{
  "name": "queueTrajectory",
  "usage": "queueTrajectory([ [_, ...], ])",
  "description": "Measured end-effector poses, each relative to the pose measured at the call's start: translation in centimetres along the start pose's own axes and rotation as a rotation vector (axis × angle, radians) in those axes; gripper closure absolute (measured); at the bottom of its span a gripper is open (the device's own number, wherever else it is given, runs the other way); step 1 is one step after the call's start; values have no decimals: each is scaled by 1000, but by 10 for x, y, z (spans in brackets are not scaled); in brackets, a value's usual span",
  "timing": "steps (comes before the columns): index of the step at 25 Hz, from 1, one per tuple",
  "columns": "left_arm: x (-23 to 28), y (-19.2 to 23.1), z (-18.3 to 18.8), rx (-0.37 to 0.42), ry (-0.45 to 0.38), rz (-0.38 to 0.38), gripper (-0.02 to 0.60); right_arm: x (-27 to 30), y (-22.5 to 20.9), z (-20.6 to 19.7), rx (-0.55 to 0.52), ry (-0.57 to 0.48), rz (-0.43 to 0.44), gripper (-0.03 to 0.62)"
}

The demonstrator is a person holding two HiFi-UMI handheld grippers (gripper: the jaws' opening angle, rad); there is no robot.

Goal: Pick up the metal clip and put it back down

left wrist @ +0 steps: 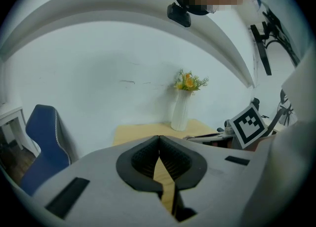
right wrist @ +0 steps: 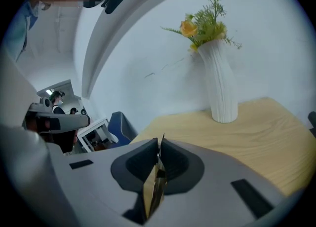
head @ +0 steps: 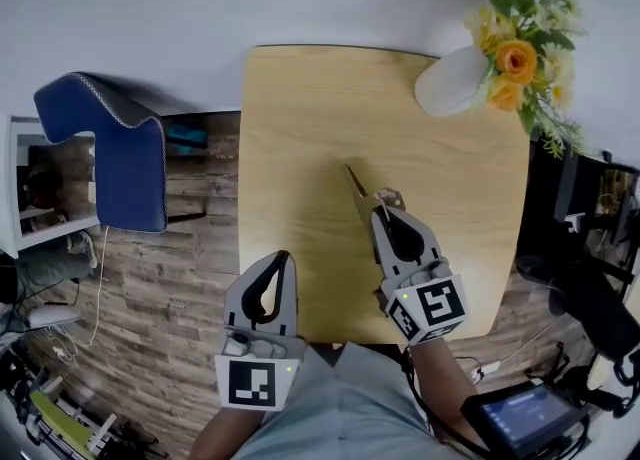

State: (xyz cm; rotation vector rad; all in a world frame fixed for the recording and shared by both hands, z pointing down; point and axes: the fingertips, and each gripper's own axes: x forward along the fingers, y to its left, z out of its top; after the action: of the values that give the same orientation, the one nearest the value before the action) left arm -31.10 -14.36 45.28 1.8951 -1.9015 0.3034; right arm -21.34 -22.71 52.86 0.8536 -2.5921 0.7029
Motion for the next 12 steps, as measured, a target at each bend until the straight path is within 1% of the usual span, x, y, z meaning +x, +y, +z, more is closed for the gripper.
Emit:
queueTrajectory([
  [4,-30,2,29,13,-65,0,563,-20,30,44,-46,-81,4,540],
  [6,-38,-5,40,27,-99,-11,563,-33,35,65,-73,-130,0,540],
  [9,-38,-39,60,57,-169,-34,563,-65,22,91,-115,-200,-15,540],
  [12,-45,-71,73,76,-199,-52,563,-98,13,106,-141,-232,-30,540],
])
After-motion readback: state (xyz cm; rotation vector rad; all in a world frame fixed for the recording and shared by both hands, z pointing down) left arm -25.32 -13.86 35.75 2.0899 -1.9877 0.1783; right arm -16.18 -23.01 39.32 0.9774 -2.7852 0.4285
